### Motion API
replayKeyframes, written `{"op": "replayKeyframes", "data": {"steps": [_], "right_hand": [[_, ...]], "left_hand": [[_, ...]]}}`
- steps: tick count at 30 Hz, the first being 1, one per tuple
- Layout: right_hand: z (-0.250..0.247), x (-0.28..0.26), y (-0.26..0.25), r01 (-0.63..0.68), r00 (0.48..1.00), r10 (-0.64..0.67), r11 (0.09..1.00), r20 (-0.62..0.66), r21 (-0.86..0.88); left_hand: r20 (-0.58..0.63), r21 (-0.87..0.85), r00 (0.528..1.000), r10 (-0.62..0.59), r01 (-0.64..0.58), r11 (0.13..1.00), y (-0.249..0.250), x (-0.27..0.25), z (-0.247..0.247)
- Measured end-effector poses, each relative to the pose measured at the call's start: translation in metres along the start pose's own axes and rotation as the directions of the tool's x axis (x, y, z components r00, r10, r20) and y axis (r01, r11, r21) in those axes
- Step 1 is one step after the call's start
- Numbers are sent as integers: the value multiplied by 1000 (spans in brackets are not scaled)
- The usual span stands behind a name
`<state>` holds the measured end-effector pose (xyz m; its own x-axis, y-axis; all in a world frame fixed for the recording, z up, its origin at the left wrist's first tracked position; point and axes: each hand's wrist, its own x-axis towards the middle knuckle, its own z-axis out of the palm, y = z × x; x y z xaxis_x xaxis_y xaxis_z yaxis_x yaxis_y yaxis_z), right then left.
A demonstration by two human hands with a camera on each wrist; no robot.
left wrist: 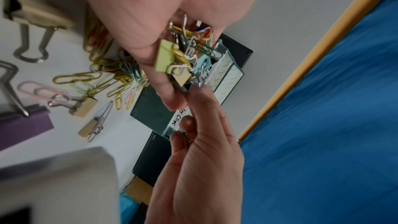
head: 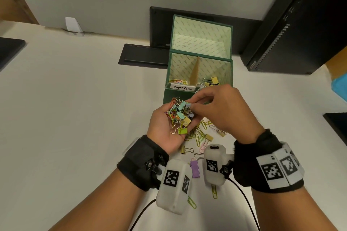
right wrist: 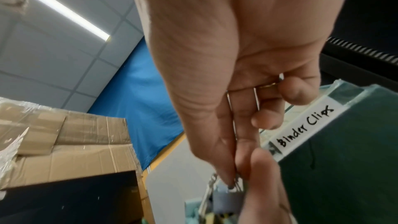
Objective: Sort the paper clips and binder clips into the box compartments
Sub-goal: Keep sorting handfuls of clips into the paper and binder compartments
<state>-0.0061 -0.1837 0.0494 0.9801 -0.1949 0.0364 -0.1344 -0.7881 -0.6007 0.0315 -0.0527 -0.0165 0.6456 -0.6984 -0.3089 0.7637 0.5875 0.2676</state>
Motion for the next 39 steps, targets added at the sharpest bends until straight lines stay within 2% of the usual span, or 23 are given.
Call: {"op": "replayKeyframes", "data": {"steps": [4, 7, 10, 12, 15, 17, 19, 21, 24, 27, 31, 36, 39], "right_hand": [[-17, 3, 3, -17, 997, 33, 979, -73, 205], [-31, 10, 6, 1, 971, 70, 955, -229, 297], [-39, 23, 11, 44, 901, 68, 968, -429, 246], [-40, 29, 17, 15, 879, 49, 991, -475, 130], [-34, 27, 25, -96, 929, 76, 995, -363, -38], [-30, 18, 18, -36, 962, 21, 998, -274, -51], [-26, 7, 6, 49, 992, -46, 999, -114, 21], [-22, 0, -4, 56, 996, -60, 997, 62, 55], [-13, -1, -6, 55, 983, -45, 997, 178, -55], [-4, 0, -5, 50, 983, -28, 992, 179, -117], [-6, 0, -6, 49, 994, -36, 991, 102, -123], [-23, -2, -4, 45, 998, -46, 999, 53, 7], [-30, -1, 4, -7, 1000, 5, 995, 19, 103]], "left_hand": [[-96, -36, 995, -7, 3, 999, 1, 3, -4], [-107, -72, 993, -41, 33, 997, 2, 3, -5], [-89, -91, 995, -46, 38, 995, 2, 2, -5], [-88, -96, 995, -49, 41, 995, 2, 3, -6], [-90, -101, 994, -55, 45, 994, 2, 2, -5], [-89, -97, 995, -49, 40, 994, 3, 3, -5], [-82, -77, 996, -27, 21, 997, 3, 4, -6], [-58, -39, 998, -17, 14, 999, 2, 5, -7], [-63, -16, 998, -13, 12, 1000, 1, 4, -6], [-76, -14, 997, -7, 6, 1000, 2, 4, -5], [-80, -57, 997, -7, 2, 998, 3, 4, -4], [-65, -87, 998, -11, 6, 996, 3, 4, -3], [-75, -106, 997, -27, 19, 994, 4, 3, -4]]}}
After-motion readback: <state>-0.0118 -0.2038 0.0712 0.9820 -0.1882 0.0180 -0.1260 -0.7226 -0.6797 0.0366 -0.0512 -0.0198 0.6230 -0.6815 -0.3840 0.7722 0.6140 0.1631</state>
